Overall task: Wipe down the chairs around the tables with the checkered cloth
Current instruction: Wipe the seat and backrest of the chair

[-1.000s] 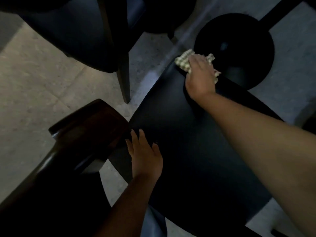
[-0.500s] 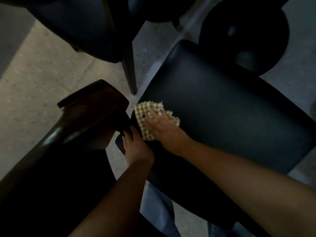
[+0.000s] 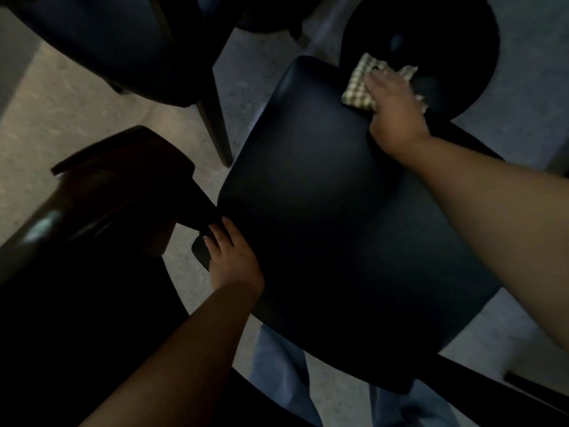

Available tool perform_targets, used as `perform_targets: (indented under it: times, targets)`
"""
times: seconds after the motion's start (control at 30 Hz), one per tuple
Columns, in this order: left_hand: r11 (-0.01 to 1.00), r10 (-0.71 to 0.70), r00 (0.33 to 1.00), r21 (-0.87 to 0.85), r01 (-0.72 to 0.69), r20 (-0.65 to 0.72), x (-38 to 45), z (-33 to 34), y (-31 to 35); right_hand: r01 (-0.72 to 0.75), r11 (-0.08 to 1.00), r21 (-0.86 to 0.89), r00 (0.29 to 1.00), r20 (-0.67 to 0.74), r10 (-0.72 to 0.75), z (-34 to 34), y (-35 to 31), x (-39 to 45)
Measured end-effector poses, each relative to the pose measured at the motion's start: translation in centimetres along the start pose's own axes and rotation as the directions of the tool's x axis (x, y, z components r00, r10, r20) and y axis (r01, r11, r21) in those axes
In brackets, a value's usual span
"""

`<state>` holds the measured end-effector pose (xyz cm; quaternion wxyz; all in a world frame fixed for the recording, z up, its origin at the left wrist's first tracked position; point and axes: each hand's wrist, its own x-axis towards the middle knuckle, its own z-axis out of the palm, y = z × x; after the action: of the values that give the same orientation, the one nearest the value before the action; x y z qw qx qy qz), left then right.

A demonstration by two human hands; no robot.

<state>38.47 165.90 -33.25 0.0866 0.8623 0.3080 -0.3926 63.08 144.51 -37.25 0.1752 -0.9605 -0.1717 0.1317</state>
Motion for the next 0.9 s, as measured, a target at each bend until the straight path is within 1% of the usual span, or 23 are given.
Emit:
perform_targets:
  times: [0.03,0.1,0.17,0.2,0.27,0.3,0.33,0.37,0.43,0.5,0.6,0.63,0.7,0.73,0.77,0.8,0.83,0.9]
  targets:
    - [0.999,0.021,1.0,0.046,-0.021,0.001,-0.1,0.0,0.0,-0.003,1.0,0.002,1.0,-0.007,0.003,0.5,-0.5,-0.7]
    - [0.986,0.064,0.998,0.156,-0.064,0.007,-0.2,0.0,0.0,0.034,0.999,0.013,0.999,0.001,-0.034,2.3,-2.6,-2.8]
    - [0.956,0.094,0.996,0.278,-0.093,0.012,0.0,-0.3,0.0,0.095,0.995,0.006,0.989,0.111,-0.095,4.7,-5.8,-5.8]
    - [0.938,0.107,0.994,0.332,-0.105,0.014,0.1,-0.5,0.0,0.145,0.989,-0.017,0.97,0.197,-0.139,6.0,-7.4,-7.7]
    - [0.9,0.127,0.992,0.418,-0.123,0.02,0.5,-0.8,-0.1,0.321,0.947,-0.036,0.888,0.359,-0.287,8.0,-10.1,-12.1]
    - [0.881,0.131,0.991,0.456,-0.129,0.027,0.7,-1.0,-0.2,0.414,0.91,-0.001,0.841,0.384,-0.381,8.6,-11.1,-14.4]
    - [0.858,0.134,0.99,0.496,-0.136,0.039,0.8,-1.2,-0.2,0.476,0.878,0.039,0.812,0.365,-0.456,8.9,-11.6,-16.4]
    - [0.831,0.139,0.989,0.537,-0.146,0.053,0.9,-1.3,-0.3,0.5,0.864,0.058,0.805,0.337,-0.488,8.8,-11.8,-17.8]
    - [0.776,0.142,0.985,0.607,-0.169,0.093,0.9,-1.8,-0.2,0.484,0.872,0.072,0.82,0.31,-0.481,8.2,-11.8,-18.4]
    - [0.715,0.123,0.98,0.672,-0.195,0.154,1.3,-2.8,0.0,0.497,0.864,0.076,0.816,0.298,-0.495,7.3,-11.6,-17.1]
    - [0.586,0.073,0.961,0.769,-0.258,0.267,2.5,-5.8,0.6,0.558,0.828,0.053,0.807,0.196,-0.556,6.1,-10.6,-14.3]
    - [0.533,0.065,0.949,0.793,-0.295,0.309,2.8,-6.9,0.7,0.558,0.829,0.034,0.815,0.168,-0.555,5.8,-9.9,-13.5]
    - [0.364,0.086,0.915,0.843,-0.397,0.394,2.8,-8.5,1.3,0.507,0.862,-0.002,0.854,0.136,-0.502,5.4,-8.5,-12.1]
    - [0.276,0.11,0.897,0.854,-0.441,0.427,2.5,-8.9,1.7,0.454,0.891,-0.01,0.887,0.105,-0.451,5.3,-7.9,-11.4]
    - [0.219,0.142,0.883,0.856,-0.468,0.447,2.1,-9.0,2.1,0.388,0.922,-0.008,0.919,0.072,-0.387,5.3,-7.5,-11.0]
    - [0.201,0.199,0.876,0.857,-0.475,0.439,1.8,-9.1,2.4,0.325,0.946,0.003,0.944,0.05,-0.325,5.3,-7.3,-10.7]
    - [0.218,0.274,0.874,0.859,-0.463,0.402,1.6,-9.1,2.8,0.28,0.96,0.013,0.959,0.034,-0.281,5.4,-7.4,-10.7]
    - [0.316,0.38,0.878,0.851,-0.42,0.292,1.5,-9.5,3.1,0.242,0.969,0.053,0.97,0.026,-0.244,6.1,-8.4,-11.3]
